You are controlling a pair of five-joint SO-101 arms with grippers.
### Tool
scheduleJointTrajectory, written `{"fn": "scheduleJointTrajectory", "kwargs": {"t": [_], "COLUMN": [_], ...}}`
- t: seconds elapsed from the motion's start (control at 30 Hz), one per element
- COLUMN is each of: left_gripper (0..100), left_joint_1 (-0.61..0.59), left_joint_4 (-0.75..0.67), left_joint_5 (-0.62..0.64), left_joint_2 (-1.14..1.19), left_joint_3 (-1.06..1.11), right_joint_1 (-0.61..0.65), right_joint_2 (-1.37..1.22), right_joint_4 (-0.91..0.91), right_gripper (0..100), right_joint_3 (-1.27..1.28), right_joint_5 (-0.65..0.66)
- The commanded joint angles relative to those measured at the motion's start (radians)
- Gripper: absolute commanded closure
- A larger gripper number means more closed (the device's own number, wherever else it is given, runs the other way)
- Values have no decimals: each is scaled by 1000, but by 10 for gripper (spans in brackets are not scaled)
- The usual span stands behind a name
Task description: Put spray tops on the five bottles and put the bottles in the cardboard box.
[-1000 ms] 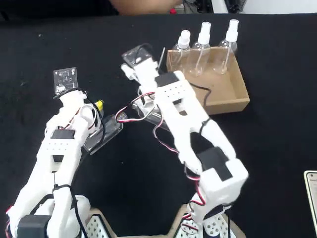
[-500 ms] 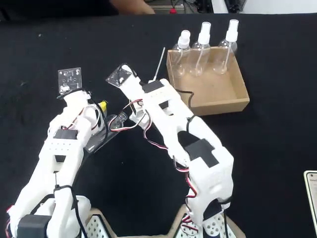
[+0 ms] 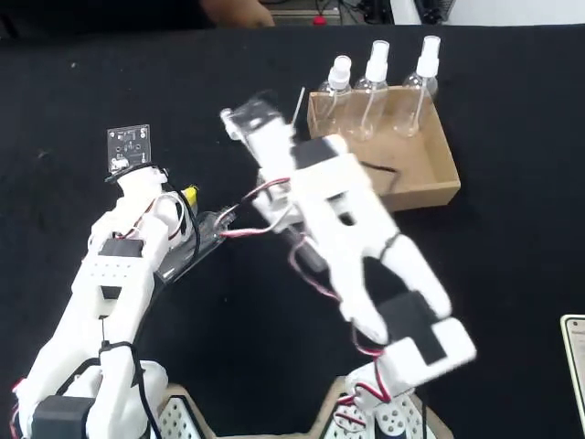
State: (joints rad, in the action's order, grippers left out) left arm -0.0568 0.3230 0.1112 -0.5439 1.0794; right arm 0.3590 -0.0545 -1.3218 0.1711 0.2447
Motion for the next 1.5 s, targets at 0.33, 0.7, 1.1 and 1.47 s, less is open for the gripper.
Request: {"fn": "scheduleJointTrajectory", "kwargs": {"t": [0.33, 0.7, 1.1, 1.47], "left_gripper": [819, 819, 819, 819], "left_joint_1": [10, 10, 10, 10], "left_joint_4": [-20, -23, -23, -21], "left_joint_5": [0, 0, 0, 0], "left_joint_2": [-6, -8, -12, -9], "left_joint_3": [-2, 8, 13, 13], "right_joint_1": [-769, -1169, -1163, -1168], "right_joint_2": [286, 282, 282, 282], "right_joint_4": [-227, 264, 215, -140], "right_gripper": [952, 949, 750, 750], "right_joint_3": [133, 524, 573, 249], "right_joint_5": [334, 477, 477, 531]}}
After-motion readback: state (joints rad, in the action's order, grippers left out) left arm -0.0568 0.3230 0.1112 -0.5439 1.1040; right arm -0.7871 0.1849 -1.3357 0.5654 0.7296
